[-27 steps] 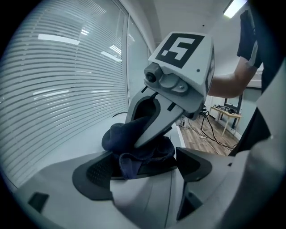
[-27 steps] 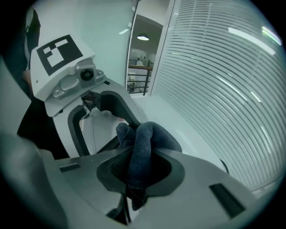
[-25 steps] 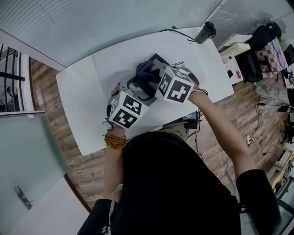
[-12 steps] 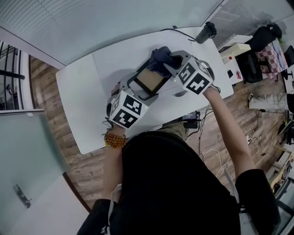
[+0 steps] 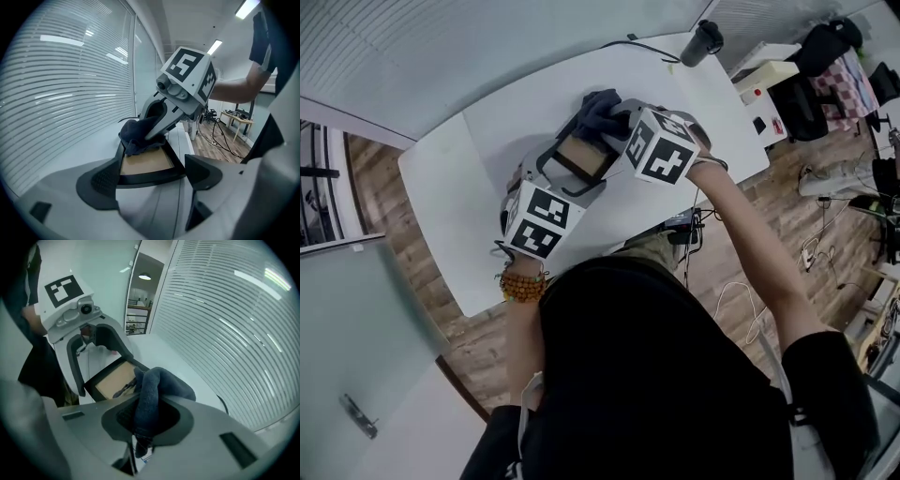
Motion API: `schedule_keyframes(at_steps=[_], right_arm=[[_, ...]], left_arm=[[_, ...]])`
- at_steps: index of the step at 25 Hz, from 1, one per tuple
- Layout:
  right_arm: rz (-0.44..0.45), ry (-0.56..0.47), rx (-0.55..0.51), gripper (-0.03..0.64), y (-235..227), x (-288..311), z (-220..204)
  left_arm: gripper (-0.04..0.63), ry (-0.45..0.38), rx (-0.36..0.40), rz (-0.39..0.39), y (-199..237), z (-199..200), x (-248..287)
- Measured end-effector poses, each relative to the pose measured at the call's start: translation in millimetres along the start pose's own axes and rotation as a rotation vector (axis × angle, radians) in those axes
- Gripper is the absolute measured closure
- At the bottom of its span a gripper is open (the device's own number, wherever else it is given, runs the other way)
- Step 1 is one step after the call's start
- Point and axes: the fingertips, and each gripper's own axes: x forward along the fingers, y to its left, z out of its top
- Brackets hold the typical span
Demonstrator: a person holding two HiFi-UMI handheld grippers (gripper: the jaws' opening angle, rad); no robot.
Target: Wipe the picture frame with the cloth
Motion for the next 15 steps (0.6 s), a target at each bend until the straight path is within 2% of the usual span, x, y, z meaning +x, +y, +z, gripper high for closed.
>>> schedule_keyframes(at_steps=[5, 7, 10, 12, 15], right_arm=[[0.073, -0.025, 0.011, 0.580, 17.6, -2.3, 10.2], [0.131, -0.052, 0.030, 0.578, 28.8, -2.2, 15.5], [0.246, -0.114, 0.083, 0.578, 51.5, -1.6, 25.4], [0.290, -0.158, 0.105, 0.578, 57.5, -1.5, 30.0], [0.381, -0.265, 0.131, 0.578, 60.8, -11.6, 33.7]], left_arm=[[0.155, -0.013, -0.014, -0.006, -1.3, 0.6, 1.5], [0.155, -0.016, -0.018, -0.007, -1.9, 0.1, 1.7], [0.154, -0.015, -0.015, -0.004, -3.1, 0.0, 0.8], [0.153, -0.017, -0.017, -0.005, -3.5, 0.1, 0.8], [0.153, -0.019, -0.011, -0.003, -2.6, 0.4, 1.6]])
